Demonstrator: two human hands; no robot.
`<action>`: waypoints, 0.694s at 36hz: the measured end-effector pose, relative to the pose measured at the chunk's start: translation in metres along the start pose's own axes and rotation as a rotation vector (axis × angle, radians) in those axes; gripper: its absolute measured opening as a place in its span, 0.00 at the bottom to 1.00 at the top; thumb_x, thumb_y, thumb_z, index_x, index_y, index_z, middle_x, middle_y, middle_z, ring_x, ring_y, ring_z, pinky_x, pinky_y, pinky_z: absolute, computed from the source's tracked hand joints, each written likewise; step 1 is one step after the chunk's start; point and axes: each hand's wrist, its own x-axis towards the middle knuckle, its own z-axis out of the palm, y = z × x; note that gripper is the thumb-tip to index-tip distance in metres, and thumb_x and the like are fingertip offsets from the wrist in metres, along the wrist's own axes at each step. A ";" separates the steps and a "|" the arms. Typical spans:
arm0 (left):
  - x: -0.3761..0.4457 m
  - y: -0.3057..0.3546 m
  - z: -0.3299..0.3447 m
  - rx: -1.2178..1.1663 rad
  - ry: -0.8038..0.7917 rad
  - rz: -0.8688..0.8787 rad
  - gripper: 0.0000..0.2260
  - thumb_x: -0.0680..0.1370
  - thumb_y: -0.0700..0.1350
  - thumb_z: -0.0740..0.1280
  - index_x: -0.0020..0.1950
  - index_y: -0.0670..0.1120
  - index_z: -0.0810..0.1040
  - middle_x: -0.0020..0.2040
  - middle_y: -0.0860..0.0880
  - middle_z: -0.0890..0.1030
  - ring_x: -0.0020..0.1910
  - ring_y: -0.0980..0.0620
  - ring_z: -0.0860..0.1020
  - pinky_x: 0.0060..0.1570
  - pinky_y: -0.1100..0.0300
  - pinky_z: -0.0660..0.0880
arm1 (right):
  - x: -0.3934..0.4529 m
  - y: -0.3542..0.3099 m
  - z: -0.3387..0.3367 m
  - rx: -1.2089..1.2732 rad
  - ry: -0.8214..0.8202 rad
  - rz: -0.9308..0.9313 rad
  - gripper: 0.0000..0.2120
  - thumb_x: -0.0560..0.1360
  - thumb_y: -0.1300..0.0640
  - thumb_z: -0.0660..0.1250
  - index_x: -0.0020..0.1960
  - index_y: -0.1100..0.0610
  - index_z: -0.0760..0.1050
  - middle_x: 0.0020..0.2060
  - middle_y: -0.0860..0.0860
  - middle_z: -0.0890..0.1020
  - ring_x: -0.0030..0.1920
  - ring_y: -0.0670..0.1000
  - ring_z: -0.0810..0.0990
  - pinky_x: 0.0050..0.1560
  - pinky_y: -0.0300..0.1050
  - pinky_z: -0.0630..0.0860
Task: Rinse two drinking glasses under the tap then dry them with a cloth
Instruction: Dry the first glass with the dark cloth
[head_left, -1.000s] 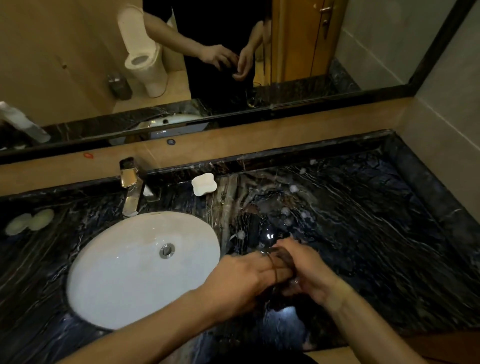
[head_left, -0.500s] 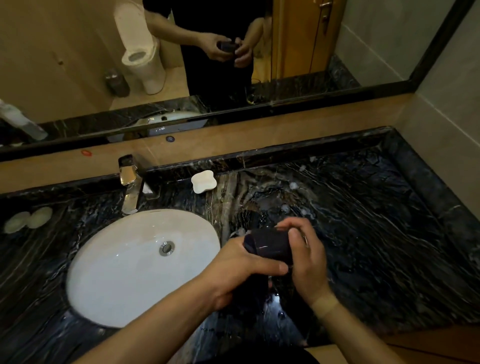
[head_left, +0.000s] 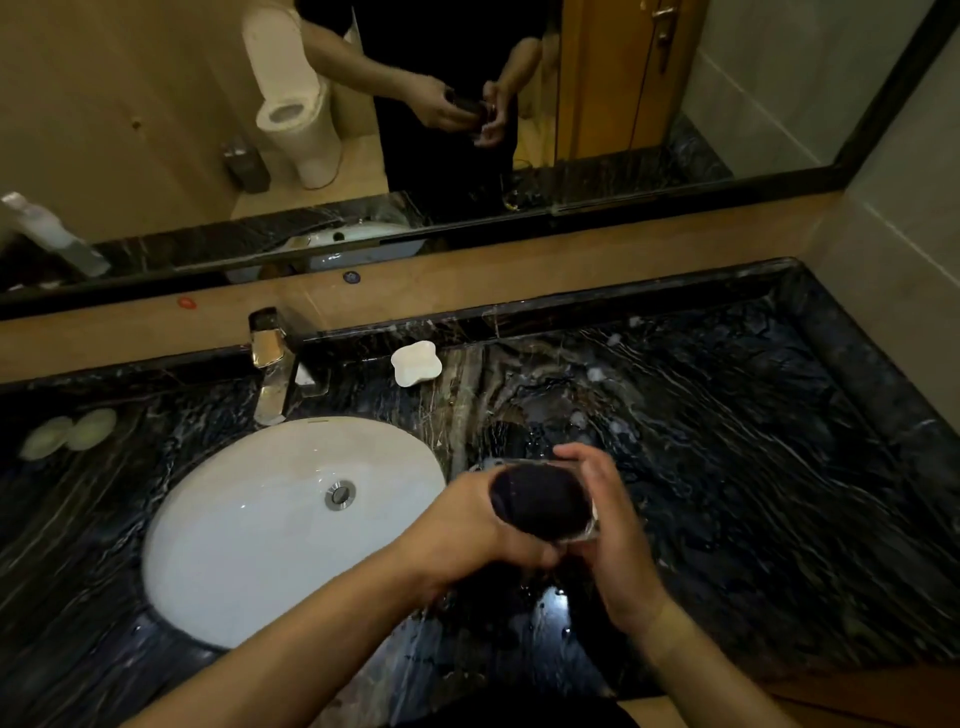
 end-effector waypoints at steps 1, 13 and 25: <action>0.000 0.003 -0.001 -0.132 -0.017 -0.082 0.26 0.66 0.27 0.75 0.62 0.44 0.81 0.48 0.44 0.86 0.40 0.48 0.83 0.42 0.57 0.79 | -0.002 0.004 0.001 -0.055 0.008 -0.101 0.20 0.76 0.39 0.59 0.62 0.47 0.75 0.53 0.46 0.83 0.53 0.50 0.83 0.45 0.48 0.81; -0.006 0.008 -0.003 1.033 -0.057 0.457 0.29 0.73 0.43 0.71 0.69 0.62 0.67 0.66 0.59 0.75 0.60 0.57 0.77 0.52 0.56 0.79 | 0.007 -0.021 0.001 -0.033 0.036 0.351 0.19 0.83 0.44 0.55 0.44 0.54 0.77 0.24 0.49 0.71 0.19 0.46 0.64 0.19 0.32 0.55; -0.006 0.000 -0.003 0.140 -0.072 0.030 0.24 0.67 0.32 0.77 0.61 0.49 0.81 0.49 0.50 0.86 0.43 0.53 0.83 0.47 0.57 0.79 | -0.002 -0.008 -0.006 0.004 -0.077 0.156 0.20 0.76 0.37 0.59 0.53 0.51 0.80 0.51 0.55 0.85 0.51 0.55 0.83 0.39 0.48 0.78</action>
